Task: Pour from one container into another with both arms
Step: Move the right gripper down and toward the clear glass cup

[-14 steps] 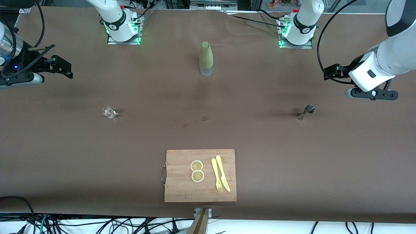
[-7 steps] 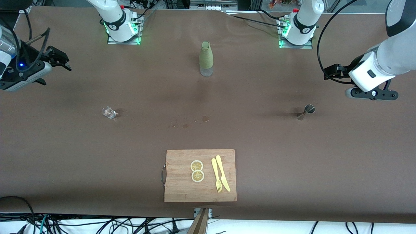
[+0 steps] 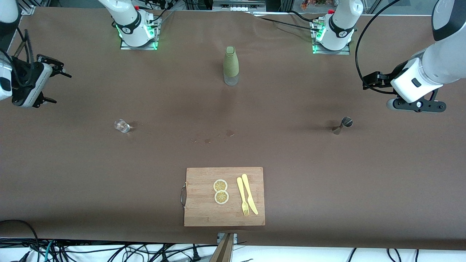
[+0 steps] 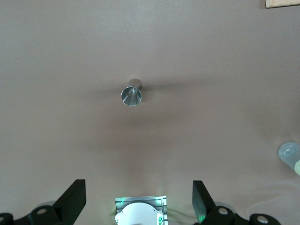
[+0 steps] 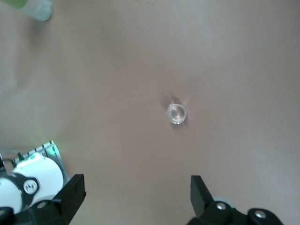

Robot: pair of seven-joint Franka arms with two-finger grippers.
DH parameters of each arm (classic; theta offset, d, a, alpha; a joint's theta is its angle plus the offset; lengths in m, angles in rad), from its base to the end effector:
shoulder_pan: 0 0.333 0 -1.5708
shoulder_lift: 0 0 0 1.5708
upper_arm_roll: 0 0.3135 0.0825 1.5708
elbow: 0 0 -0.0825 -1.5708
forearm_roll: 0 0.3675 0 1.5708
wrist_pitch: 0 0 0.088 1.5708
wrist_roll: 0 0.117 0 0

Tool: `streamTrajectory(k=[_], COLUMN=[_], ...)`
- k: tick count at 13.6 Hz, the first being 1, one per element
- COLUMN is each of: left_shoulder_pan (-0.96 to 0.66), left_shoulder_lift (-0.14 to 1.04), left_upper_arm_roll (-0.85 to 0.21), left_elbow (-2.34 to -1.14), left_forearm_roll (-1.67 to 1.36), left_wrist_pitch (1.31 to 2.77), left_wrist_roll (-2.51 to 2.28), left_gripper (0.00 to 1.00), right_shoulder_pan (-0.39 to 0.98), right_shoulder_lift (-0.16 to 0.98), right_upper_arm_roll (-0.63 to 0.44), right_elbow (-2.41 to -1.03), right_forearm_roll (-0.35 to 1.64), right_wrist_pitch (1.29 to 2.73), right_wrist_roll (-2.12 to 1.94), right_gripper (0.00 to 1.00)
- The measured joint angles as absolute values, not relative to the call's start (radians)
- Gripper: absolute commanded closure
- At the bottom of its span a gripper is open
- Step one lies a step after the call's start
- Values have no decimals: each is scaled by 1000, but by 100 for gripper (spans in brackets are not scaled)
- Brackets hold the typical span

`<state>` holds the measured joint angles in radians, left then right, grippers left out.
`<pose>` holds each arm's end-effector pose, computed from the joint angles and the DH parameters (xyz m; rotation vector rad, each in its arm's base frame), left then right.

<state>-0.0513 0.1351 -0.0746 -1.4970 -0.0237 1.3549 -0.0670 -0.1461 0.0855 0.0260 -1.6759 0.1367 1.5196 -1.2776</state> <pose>0.5440 -0.0694 0.5560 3.1028 -0.0954 -0.4355 0.5411 -0.0491 0.5162 -2.4156 -1.5621 0.1382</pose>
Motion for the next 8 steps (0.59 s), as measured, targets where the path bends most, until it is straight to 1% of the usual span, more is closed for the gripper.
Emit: streamTrajectory(k=[5, 8], left_shoulder_pan=[-51, -51], left_shoulder_lift=[135, 135], left_upper_arm_roll=[-75, -75], left_elbow=[-1497, -1497], left_forearm_roll=[-24, -24], left_wrist_pitch=[1355, 1355], left_wrist_roll=[-67, -67], left_gripper=[0, 0], right_shoulder_pan=[-277, -361], right_shoulder_lift=[184, 269], right_upper_arm_roll=[27, 27], right_elbow=[-1680, -1693], right_forearm_roll=[218, 304], right_wrist_pitch=[1518, 1518], right_wrist_roll=[-1646, -1908], right_gripper=[0, 0])
